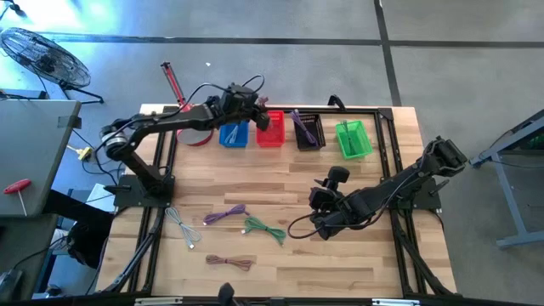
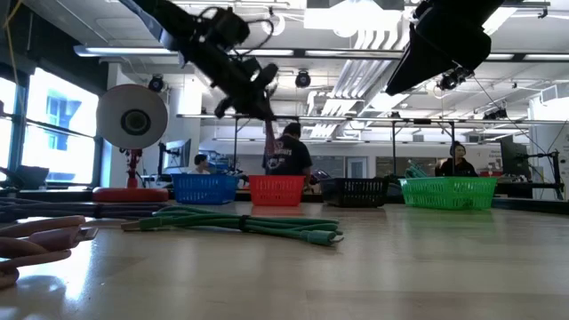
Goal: Pick & Place USB Port
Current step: Put the right pink charger cable into the red bin
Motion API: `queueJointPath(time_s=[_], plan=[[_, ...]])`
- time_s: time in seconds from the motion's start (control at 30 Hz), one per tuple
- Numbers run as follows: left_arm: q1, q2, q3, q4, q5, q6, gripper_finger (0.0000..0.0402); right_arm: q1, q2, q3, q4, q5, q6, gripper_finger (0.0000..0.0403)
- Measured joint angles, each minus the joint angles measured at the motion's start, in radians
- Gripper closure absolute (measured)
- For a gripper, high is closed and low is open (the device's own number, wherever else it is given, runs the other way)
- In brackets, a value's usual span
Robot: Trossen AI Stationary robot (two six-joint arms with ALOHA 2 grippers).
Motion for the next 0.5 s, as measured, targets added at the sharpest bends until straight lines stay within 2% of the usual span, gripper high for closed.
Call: queueJointPath(time_s=[0.27, 0.5], plan=[[0.0, 0.132, 0.0, 0.026, -0.017, -0.018, 0.0382, 0.0, 0.0, 0.0, 0.008, 0.0, 0.009, 0.027], [-0.001, 0.186, 0.0, 0.016, 0.003, -0.02, 0.0379, -0.003, 0.0, 0.0, 0.013, 0.003, 0.009, 0.0269]])
